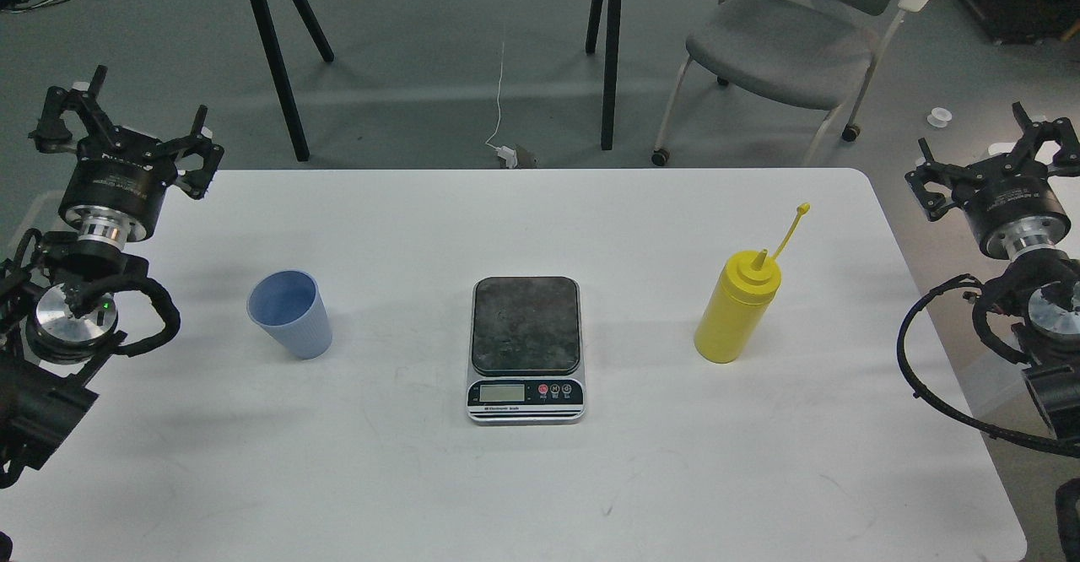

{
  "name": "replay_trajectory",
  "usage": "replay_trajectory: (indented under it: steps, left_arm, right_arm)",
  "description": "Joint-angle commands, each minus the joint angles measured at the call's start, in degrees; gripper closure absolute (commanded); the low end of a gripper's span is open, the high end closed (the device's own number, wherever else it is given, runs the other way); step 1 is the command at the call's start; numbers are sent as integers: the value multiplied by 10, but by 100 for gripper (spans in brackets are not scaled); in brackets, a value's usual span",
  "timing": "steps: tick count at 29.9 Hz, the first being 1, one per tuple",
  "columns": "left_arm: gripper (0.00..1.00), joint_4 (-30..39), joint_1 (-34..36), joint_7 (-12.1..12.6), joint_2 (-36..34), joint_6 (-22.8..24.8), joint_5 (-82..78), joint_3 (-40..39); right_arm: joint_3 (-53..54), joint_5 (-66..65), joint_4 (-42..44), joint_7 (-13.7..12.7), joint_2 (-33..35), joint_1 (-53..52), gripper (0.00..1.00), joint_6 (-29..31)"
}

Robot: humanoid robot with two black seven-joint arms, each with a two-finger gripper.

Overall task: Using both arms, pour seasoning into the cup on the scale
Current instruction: 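Move the left gripper out toward the light-blue cup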

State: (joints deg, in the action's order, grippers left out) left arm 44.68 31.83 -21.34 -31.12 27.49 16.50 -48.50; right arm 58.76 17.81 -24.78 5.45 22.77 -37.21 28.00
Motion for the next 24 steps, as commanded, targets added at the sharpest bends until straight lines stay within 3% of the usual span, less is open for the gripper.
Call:
replay_trajectory:
  steps: [1,8,12,15,20,24]
  left_arm:
    - [0,5,-3,-5,-1,5,-1,1]
    - [0,2,-11,-1,-2,5,-4,7]
    - [0,8,-35,3,-55,5,-62,17]
    - [3,9,-36,-8,-82,5,-160,17]
    - [6,29,-35,-51,-154,5,-351,17]
    - [6,73,-32,-55,-194,5,-488,18]
  right_arm:
    - [-1,-1,-2,0,-4,-1,0,0]
    - [1,0,-3,1,-1,1,0,0]
    - [21,0,-3,3,2,12,0,0]
    - [33,0,-5,1,4,23,0,0]
    - [34,0,-26,3,7,38,0,0]
    - [34,0,-34,1,7,47,0,0]
